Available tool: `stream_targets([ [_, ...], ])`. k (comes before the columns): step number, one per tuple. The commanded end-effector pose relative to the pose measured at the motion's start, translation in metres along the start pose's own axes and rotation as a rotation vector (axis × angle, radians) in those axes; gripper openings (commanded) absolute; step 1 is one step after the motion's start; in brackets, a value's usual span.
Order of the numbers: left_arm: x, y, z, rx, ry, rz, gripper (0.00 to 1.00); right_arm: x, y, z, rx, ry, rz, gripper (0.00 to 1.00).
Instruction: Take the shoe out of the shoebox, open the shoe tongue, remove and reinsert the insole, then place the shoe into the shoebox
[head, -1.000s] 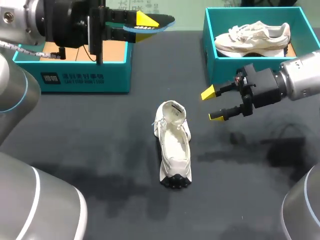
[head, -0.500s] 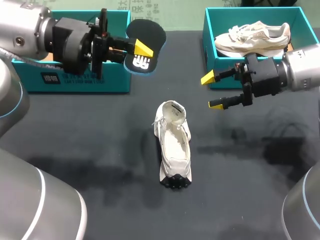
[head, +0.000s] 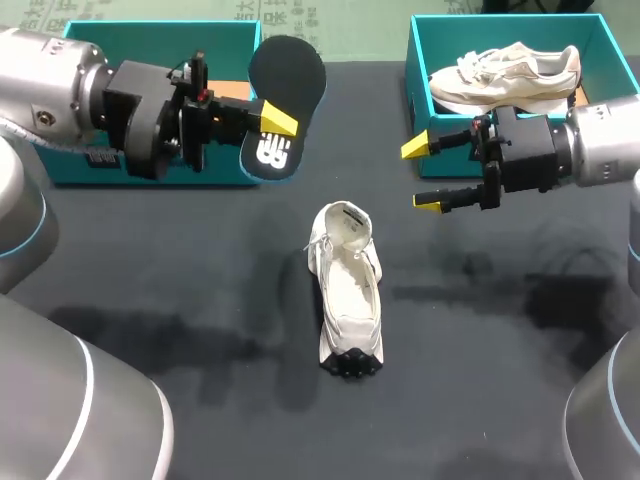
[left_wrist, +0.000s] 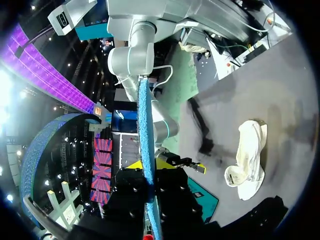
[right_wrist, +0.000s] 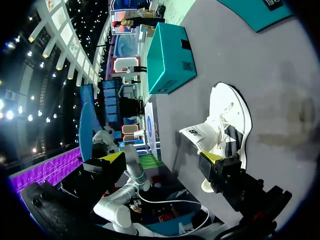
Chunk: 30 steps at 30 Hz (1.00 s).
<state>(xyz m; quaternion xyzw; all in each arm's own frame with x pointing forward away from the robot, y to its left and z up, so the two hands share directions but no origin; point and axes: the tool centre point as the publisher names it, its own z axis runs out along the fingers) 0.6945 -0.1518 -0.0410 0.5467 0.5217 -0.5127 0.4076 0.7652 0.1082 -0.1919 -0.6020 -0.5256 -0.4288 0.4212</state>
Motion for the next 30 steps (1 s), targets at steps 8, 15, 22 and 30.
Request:
stream_targets([
  [8, 0.035, 0.017, 0.016, -0.060, 0.016, 0.155, 0.00, 0.003, 0.013, -0.018, -0.058, 0.065, 0.022, 1.00],
  [15, 0.070, 0.033, 0.032, -0.099, -0.048, 0.165, 0.00, 0.011, 0.029, -0.030, -0.106, 0.122, 0.054, 1.00],
  [22, 0.074, 0.034, 0.038, -0.098, -0.054, 0.185, 0.00, 0.012, 0.040, -0.030, -0.137, 0.118, 0.040, 1.00],
  [30, 0.079, 0.037, 0.045, -0.062, -0.068, 0.172, 0.00, 0.012, 0.040, -0.030, -0.137, 0.118, 0.040, 1.00],
])
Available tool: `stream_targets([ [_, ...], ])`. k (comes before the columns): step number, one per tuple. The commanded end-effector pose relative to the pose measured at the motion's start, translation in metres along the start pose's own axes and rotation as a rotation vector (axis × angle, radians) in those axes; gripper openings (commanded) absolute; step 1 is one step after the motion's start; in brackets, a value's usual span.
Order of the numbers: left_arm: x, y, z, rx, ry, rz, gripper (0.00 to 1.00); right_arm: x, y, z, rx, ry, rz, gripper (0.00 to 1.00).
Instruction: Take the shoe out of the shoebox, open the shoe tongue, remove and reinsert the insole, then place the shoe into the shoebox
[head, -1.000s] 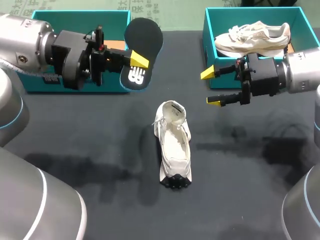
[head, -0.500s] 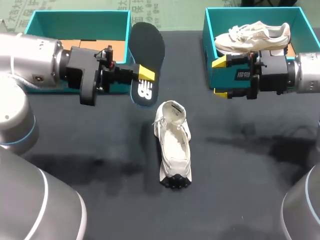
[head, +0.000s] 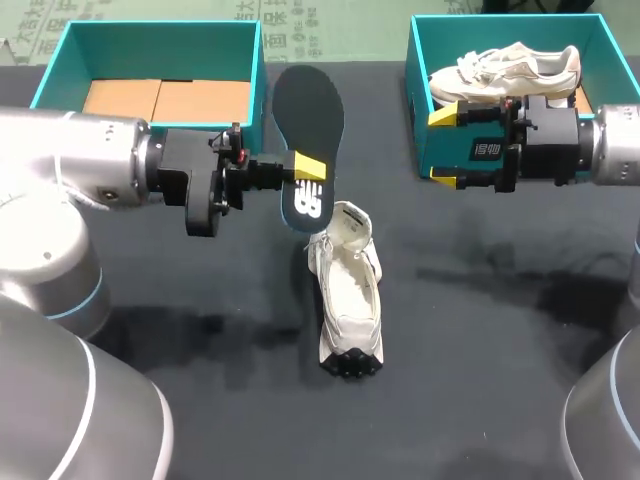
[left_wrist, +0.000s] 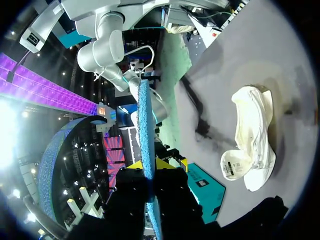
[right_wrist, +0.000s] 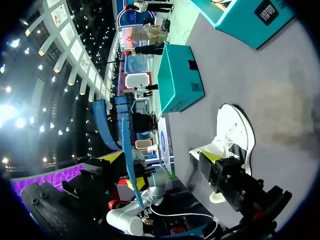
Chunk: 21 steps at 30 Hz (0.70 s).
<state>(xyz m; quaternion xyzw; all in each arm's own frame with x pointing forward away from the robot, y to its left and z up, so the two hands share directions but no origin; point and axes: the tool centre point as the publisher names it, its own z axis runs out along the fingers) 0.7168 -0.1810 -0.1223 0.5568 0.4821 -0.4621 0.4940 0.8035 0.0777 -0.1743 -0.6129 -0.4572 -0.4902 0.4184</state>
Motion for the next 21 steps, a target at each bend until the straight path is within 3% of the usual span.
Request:
stream_targets([
  [1, 0.009, 0.002, 0.011, 0.047, -0.009, 0.003, 0.00, 0.000, 0.002, 0.005, 0.000, -0.009, 0.000, 1.00],
  [8, 0.028, 0.009, 0.030, 0.016, -0.012, -0.042, 0.00, 0.014, 0.008, 0.029, -0.008, 0.030, -0.080, 1.00],
  [16, 0.032, 0.011, 0.043, 0.013, -0.018, -0.058, 0.00, 0.016, 0.004, 0.049, 0.024, 0.067, -0.116, 1.00],
  [21, 0.032, 0.018, 0.039, -0.062, -0.004, -0.068, 0.00, 0.013, -0.001, 0.053, 0.026, 0.064, -0.102, 1.00],
])
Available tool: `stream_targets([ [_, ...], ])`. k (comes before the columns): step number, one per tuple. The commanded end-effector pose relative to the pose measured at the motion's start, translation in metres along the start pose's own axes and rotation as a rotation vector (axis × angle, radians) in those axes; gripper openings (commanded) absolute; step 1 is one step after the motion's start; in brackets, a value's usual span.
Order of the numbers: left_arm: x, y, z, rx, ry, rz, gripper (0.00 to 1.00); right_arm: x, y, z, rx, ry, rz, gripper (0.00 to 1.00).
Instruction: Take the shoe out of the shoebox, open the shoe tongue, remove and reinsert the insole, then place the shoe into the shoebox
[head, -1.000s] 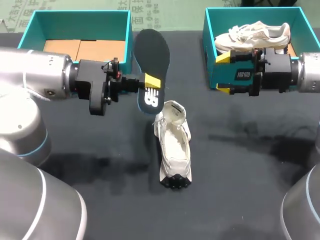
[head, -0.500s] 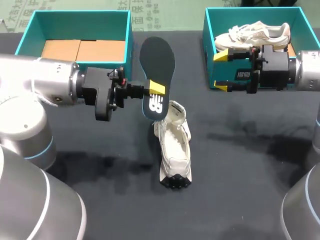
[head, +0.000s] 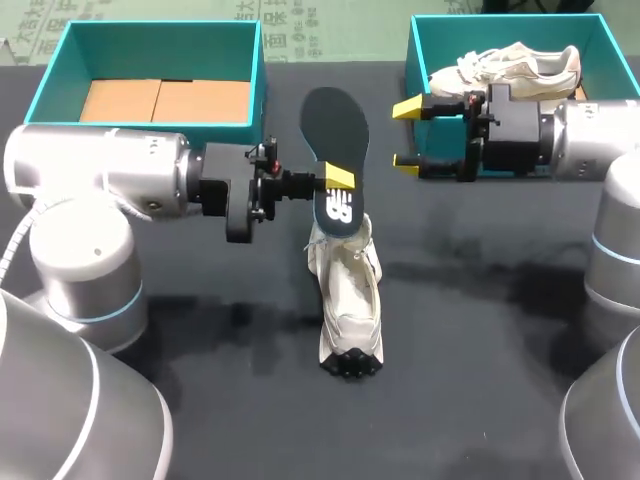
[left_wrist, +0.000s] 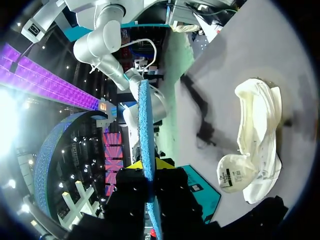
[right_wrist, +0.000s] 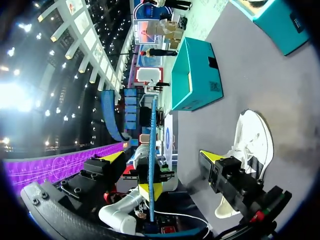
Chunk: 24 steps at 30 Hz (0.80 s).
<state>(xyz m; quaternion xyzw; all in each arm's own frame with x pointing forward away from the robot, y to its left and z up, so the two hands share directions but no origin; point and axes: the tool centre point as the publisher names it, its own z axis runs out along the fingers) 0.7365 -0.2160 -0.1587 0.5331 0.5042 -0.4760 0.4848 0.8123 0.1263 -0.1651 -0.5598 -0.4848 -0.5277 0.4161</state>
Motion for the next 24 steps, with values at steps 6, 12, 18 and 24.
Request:
stream_targets([
  [6, -0.003, 0.000, 0.001, -0.042, 0.001, 0.002, 0.00, -0.005, 0.002, 0.006, -0.008, -0.009, 0.014, 1.00],
  [12, 0.001, 0.004, 0.006, -0.031, -0.020, -0.004, 0.00, -0.001, 0.003, 0.013, 0.030, -0.010, 0.004, 1.00],
  [18, 0.002, 0.009, 0.016, -0.014, -0.026, 0.032, 0.00, 0.000, -0.007, 0.020, 0.065, 0.011, 0.016, 1.00],
  [24, 0.006, 0.014, 0.023, -0.027, -0.018, 0.039, 0.00, 0.004, -0.019, 0.027, 0.091, 0.007, 0.015, 1.00],
])
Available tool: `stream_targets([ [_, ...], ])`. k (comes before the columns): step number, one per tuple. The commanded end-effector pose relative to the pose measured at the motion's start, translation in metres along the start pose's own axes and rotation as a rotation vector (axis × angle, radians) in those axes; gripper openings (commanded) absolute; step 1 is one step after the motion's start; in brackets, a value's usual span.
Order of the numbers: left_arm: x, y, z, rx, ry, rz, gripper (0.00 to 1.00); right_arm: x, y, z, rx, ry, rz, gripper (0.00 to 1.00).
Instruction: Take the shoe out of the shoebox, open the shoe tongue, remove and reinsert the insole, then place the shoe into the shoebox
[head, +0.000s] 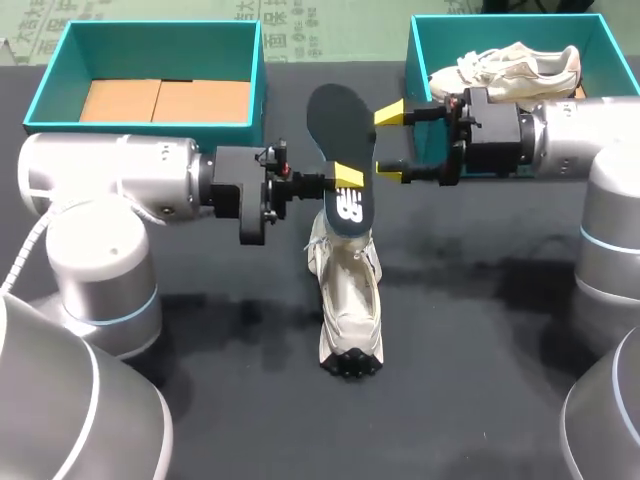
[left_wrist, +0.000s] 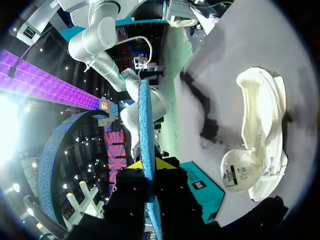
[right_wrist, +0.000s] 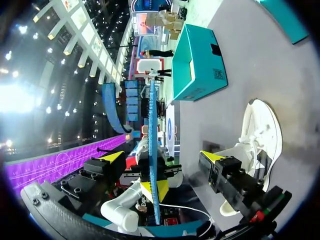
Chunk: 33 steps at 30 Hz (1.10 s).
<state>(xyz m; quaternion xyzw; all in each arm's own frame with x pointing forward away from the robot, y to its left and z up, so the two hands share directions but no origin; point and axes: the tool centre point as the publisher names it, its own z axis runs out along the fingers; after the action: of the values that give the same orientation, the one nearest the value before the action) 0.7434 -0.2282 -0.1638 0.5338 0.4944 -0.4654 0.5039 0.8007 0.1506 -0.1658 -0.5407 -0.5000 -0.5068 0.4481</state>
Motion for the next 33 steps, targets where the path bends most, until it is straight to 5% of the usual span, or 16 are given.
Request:
stream_targets([
  [1, 0.002, 0.007, 0.011, -0.013, -0.001, -0.001, 0.00, 0.002, -0.004, 0.007, 0.005, -0.008, -0.003, 1.00],
  [12, 0.006, 0.008, 0.016, -0.033, 0.015, -0.023, 0.00, 0.005, -0.014, 0.017, 0.029, -0.007, -0.034, 1.00],
  [19, 0.008, 0.006, 0.019, -0.058, 0.023, -0.012, 0.00, 0.003, -0.015, 0.025, 0.045, 0.013, -0.039, 0.79],
  [25, 0.009, 0.005, 0.023, -0.069, 0.026, -0.001, 0.00, 0.003, -0.015, 0.031, 0.052, 0.030, -0.046, 0.46],
  [33, 0.010, 0.004, 0.022, -0.084, 0.028, 0.016, 0.00, 0.004, -0.016, 0.031, 0.042, 0.035, -0.054, 0.38],
])
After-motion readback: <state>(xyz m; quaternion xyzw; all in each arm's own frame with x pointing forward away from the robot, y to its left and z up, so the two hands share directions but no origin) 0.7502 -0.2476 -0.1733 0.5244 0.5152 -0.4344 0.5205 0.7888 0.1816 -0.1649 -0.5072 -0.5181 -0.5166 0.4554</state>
